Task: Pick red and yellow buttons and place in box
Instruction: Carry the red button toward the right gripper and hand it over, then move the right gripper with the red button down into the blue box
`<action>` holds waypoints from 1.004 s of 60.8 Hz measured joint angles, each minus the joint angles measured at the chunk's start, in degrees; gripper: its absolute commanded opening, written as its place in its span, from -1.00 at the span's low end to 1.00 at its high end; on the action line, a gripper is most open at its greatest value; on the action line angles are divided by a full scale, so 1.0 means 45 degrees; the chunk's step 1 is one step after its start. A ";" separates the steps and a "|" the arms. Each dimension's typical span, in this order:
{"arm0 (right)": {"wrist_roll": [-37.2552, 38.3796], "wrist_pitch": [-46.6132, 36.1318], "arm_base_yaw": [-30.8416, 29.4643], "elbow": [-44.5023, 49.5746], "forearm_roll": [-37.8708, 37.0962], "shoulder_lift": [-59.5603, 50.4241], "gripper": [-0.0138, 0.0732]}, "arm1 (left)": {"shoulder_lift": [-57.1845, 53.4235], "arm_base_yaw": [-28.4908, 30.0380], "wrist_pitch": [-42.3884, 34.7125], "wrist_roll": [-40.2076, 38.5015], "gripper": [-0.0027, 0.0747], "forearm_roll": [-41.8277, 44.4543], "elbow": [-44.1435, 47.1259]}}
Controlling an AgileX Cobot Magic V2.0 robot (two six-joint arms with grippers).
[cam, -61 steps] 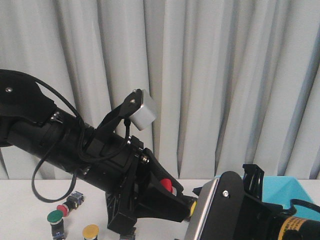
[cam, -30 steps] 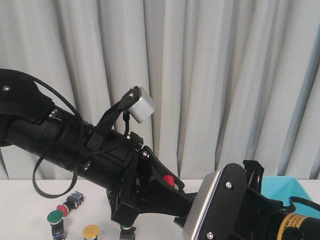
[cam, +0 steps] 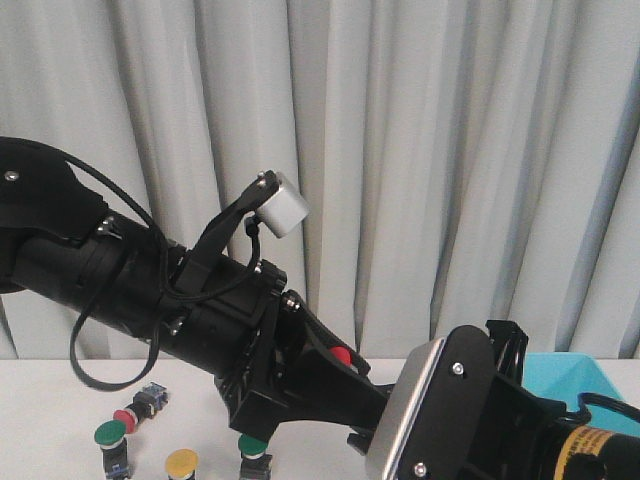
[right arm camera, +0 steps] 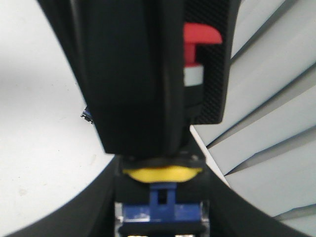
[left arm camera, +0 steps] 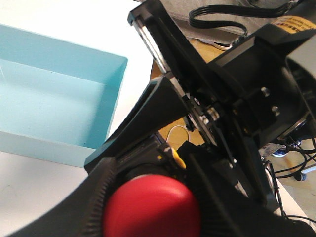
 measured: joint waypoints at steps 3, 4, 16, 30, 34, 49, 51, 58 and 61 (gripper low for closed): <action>0.0029 0.0000 0.0000 0.0000 0.0000 0.0000 -0.70 | 0.0000 0.0000 0.0012 -0.0050 0.30 -0.0117 0.0000; 0.0051 0.0000 0.0000 0.0000 0.0000 0.0000 -0.70 | 0.0000 0.0000 0.0014 -0.0064 0.38 -0.0146 0.0000; 0.0211 0.0000 0.0000 0.0000 0.0000 0.0000 -0.70 | -0.0015 -0.0012 0.0118 -0.0540 0.76 -0.0333 0.0000; 0.0211 0.0013 0.0000 0.0000 0.0000 0.0000 -0.70 | -0.0015 -0.0012 0.0118 -0.0775 0.64 -0.0333 -0.0123; 0.0221 0.0013 0.0000 0.0000 0.0000 0.0000 -0.70 | -0.0015 -0.0012 -0.0048 -0.0790 0.56 -0.0333 -0.0415; 0.0584 0.0002 -0.0015 0.0000 -0.0153 0.0000 -0.70 | -0.0015 0.0219 -0.2072 -0.1103 0.31 0.0818 -0.3187; 0.0681 0.0001 -0.0056 -0.0014 -0.0230 0.0000 -0.70 | -0.0015 0.0337 -0.2544 -0.1342 0.27 0.1254 -0.3578; 0.1584 0.0013 -0.0822 -0.0448 -0.0441 0.0029 -0.70 | -0.0015 0.0762 -0.3659 -0.3077 0.09 0.3773 -0.5077; 0.2110 0.0013 -0.1428 -0.0811 -0.0451 0.0029 -0.70 | -0.0019 0.0941 -0.3747 -0.4156 -0.04 0.5310 -0.5555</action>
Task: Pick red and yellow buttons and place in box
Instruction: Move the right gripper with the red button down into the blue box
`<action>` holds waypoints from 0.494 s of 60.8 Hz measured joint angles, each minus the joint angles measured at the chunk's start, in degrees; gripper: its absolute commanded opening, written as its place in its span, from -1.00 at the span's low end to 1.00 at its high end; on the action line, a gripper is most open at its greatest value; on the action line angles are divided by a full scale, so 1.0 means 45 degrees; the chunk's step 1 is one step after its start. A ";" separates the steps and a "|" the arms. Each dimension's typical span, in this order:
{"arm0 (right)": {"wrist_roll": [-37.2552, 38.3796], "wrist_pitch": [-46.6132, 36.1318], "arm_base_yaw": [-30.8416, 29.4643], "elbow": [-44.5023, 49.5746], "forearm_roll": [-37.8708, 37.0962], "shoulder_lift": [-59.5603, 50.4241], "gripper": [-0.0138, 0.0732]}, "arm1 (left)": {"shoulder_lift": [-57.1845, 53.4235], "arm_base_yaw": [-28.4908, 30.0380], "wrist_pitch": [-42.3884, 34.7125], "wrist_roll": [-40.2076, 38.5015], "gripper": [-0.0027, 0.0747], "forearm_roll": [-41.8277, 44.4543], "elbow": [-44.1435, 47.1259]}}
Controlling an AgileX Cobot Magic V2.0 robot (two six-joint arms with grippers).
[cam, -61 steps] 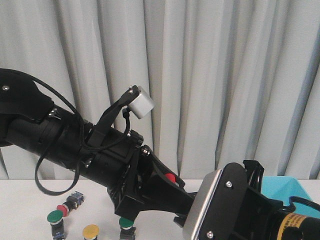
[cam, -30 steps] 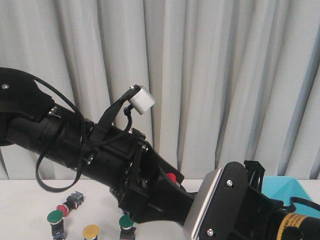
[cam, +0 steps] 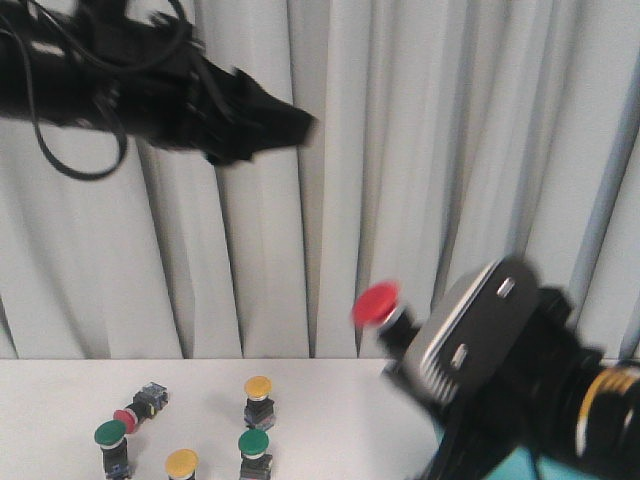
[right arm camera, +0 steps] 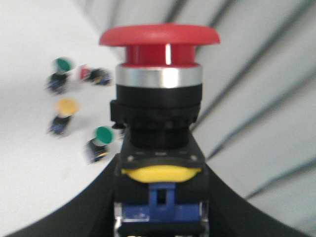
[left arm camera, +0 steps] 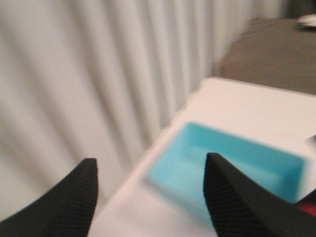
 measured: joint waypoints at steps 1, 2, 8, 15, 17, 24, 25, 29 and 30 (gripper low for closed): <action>0.0146 -0.0011 -0.0196 -0.0098 0.0000 0.0000 -0.70 | -0.0012 0.0049 0.0000 -0.0270 -0.10 0.0709 -0.0113; 0.0358 -0.0012 -0.0507 -0.0251 -0.0014 0.0000 -0.70 | -0.0011 0.0115 0.0065 -0.0671 -0.15 0.1183 -0.0251; 0.1013 -0.0022 -0.2139 -0.0930 -0.0036 0.0076 -0.70 | -0.0048 0.0354 0.0777 -0.2268 -0.51 0.4674 -0.0441; 0.1203 0.0084 -0.4224 -0.1596 -0.0066 0.0691 -0.70 | -0.0036 0.0418 0.1783 -0.3556 -0.90 0.7677 -0.0060; 0.1272 0.0193 -0.4799 -0.1736 -0.0066 0.1025 -0.69 | -0.0026 0.0432 0.1985 -0.3844 -0.95 0.8385 0.0120; 0.1929 0.0495 -0.6513 -0.1865 0.0033 0.2703 -0.69 | -0.0026 0.0441 0.2234 -0.4382 -0.95 1.0020 0.0857; 0.2038 0.0535 -0.6588 -0.1865 0.0069 0.2933 -0.69 | -0.0026 0.0441 0.2247 -0.4394 -0.95 1.0189 0.0932; 0.2457 0.0649 -0.7187 -0.1865 0.0388 0.4115 -0.69 | -0.0026 0.0441 0.2260 -0.4464 -0.95 1.0491 0.1282; 0.2511 0.0664 -0.7269 -0.1865 0.0476 0.4352 -0.69 | -0.0026 0.0441 0.2260 -0.4464 -0.95 1.0521 0.1340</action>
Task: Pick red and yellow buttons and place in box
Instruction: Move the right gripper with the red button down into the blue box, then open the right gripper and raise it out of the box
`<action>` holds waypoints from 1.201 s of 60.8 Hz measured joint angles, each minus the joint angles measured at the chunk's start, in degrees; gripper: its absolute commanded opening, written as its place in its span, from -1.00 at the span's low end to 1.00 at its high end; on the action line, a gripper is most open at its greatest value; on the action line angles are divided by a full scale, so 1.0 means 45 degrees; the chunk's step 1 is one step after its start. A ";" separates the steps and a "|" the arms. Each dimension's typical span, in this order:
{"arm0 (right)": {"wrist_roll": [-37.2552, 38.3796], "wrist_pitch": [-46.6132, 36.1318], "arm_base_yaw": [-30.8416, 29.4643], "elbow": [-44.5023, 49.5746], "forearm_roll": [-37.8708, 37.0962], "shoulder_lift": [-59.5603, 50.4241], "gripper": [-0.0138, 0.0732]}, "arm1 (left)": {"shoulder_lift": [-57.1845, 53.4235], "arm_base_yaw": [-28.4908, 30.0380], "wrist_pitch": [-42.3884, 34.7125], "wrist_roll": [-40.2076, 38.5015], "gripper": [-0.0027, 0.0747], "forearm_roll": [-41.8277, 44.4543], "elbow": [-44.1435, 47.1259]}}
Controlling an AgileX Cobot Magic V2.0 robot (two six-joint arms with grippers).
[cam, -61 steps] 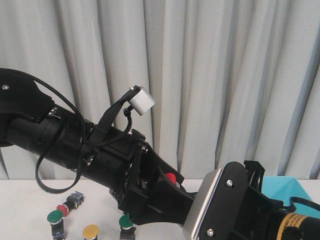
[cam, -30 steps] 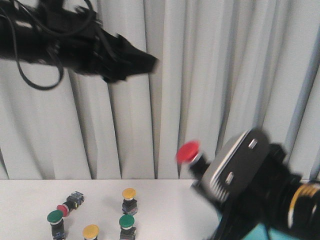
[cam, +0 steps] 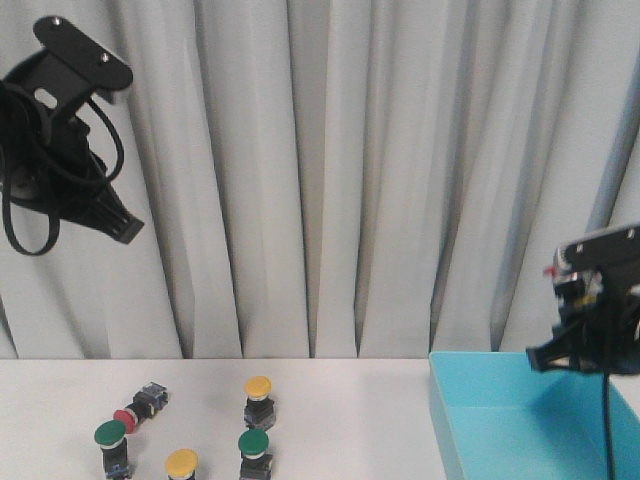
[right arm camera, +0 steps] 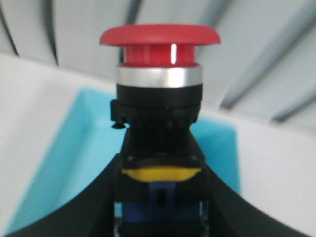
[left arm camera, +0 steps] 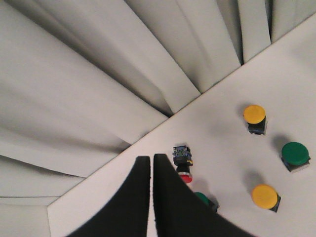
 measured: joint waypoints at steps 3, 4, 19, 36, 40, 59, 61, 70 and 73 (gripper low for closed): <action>0.0114 0.0025 -0.0196 0.0000 0.0312 0.0823 -0.69 | 0.0000 0.0000 0.0013 -0.0013 -0.95 0.0050 0.0191; 0.0142 0.0025 -0.0223 0.0000 0.0384 0.1055 -0.69 | 0.0000 0.0000 0.0001 -0.0013 -0.95 0.0067 0.0257; 0.0143 -0.0002 -0.0280 0.0000 0.1493 0.4666 -0.69 | 0.0000 0.0000 -0.0018 -0.0069 -0.95 0.0092 0.0801; 0.0086 0.0187 -0.0280 -0.0075 0.2020 0.6536 -0.60 | 0.0014 0.0000 -0.0092 -0.0140 -0.95 0.0092 0.0812; -0.0057 0.0614 -0.0280 -0.0337 0.2241 0.6800 -0.49 | 0.0014 0.0000 -0.0104 -0.0381 -0.95 0.0092 0.0812; -0.1695 0.3258 -0.0280 -0.2346 0.3955 0.7471 0.51 | 0.0014 0.0000 -0.0128 -0.1103 -0.93 0.0080 0.0812; -0.1770 0.3460 -0.0280 -0.2564 0.4104 0.7471 0.56 | 0.0014 0.0000 -0.0174 -0.1103 -0.93 0.0080 0.0812; -0.1825 0.4160 -0.0280 -0.3319 0.4510 0.7285 0.61 | 0.0014 0.0000 -0.0423 -0.1107 -0.92 0.0080 0.0812; -0.1825 0.4340 -0.0280 -0.3516 0.4521 0.6988 0.61 | 0.0014 0.0000 -0.0491 -0.1169 -0.91 0.0091 0.0812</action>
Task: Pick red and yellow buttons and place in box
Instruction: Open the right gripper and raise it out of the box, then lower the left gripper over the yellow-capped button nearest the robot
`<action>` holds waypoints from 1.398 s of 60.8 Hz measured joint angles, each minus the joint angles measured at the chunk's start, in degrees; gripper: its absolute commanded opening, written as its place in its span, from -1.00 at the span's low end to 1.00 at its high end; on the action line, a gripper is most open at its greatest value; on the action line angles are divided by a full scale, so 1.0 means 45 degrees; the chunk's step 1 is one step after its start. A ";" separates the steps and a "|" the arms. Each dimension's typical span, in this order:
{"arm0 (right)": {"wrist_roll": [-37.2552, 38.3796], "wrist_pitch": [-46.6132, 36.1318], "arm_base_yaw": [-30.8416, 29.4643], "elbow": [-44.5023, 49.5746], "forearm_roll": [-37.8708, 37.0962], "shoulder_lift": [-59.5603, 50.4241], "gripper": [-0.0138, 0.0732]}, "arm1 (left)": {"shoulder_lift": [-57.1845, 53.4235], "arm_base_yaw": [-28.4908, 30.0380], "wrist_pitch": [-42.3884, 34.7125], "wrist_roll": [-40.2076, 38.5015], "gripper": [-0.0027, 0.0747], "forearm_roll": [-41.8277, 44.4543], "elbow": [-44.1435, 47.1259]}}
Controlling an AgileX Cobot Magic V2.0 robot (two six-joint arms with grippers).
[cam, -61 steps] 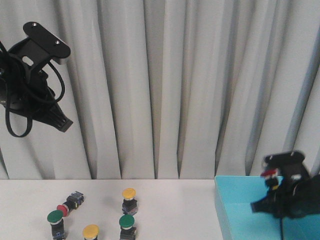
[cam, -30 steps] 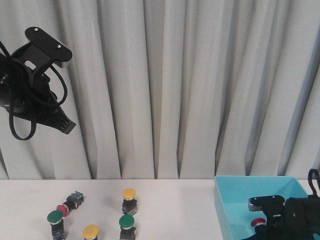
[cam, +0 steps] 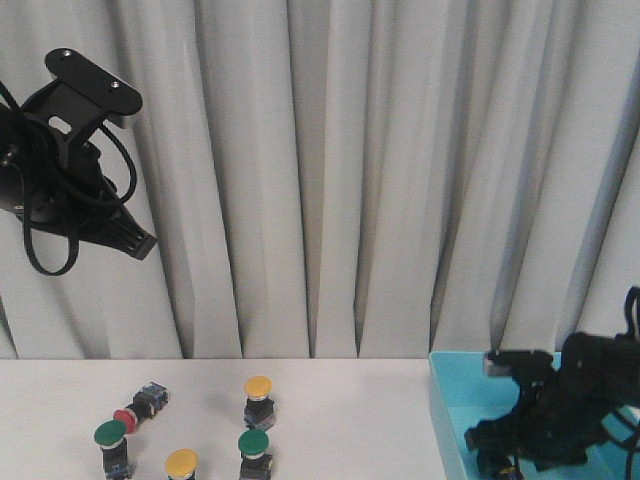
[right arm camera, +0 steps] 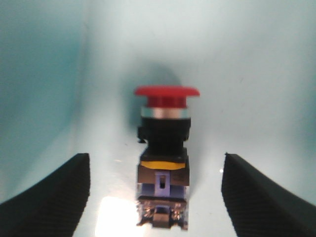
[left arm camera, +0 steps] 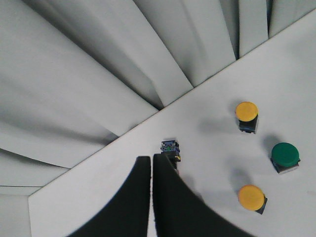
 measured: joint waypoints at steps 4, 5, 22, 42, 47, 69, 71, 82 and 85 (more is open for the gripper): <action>-0.0017 0.0187 0.0000 -0.0250 0.0040 -0.0588 0.61 | 0.0000 0.0000 -0.0212 -0.0269 -0.87 0.0000 0.0000; -0.0031 0.0214 0.0000 -0.0306 0.0040 -0.0747 0.61 | 0.0000 0.0000 -0.0267 -0.0382 -0.84 0.0014 0.0000; -0.0289 0.0302 0.0000 -0.1140 0.0247 -0.5155 0.61 | 0.0000 0.0000 -0.0879 -0.3158 -0.13 0.1893 0.0002; -0.1020 0.1069 0.0000 -0.1139 0.0978 -0.8981 0.61 | 0.0915 0.0000 -0.0357 -0.3983 0.59 0.2590 0.0002; -0.1079 0.1511 0.0000 -0.1139 0.1070 -0.9418 0.61 | 0.1533 0.0000 -0.0243 -0.4073 0.59 0.2048 0.0002; -0.1467 0.2333 0.0000 -0.1139 0.1889 -1.0180 0.61 | 0.5393 0.0000 0.0649 -0.4550 0.59 0.0451 0.0569; -0.1467 0.2333 0.0000 -0.1139 0.1932 -1.0184 0.61 | 0.5606 0.0000 0.0685 -0.4550 0.59 0.0342 0.0602; -0.1473 0.2357 0.0000 -0.1139 0.1977 -1.0184 0.61 | 0.6456 0.0165 0.0776 -0.4372 0.59 -0.1084 0.0619; -0.1473 0.2357 0.0000 -0.1139 0.1977 -1.0184 0.61 | 0.6661 0.0269 0.0842 -0.4193 0.59 -0.1493 0.0619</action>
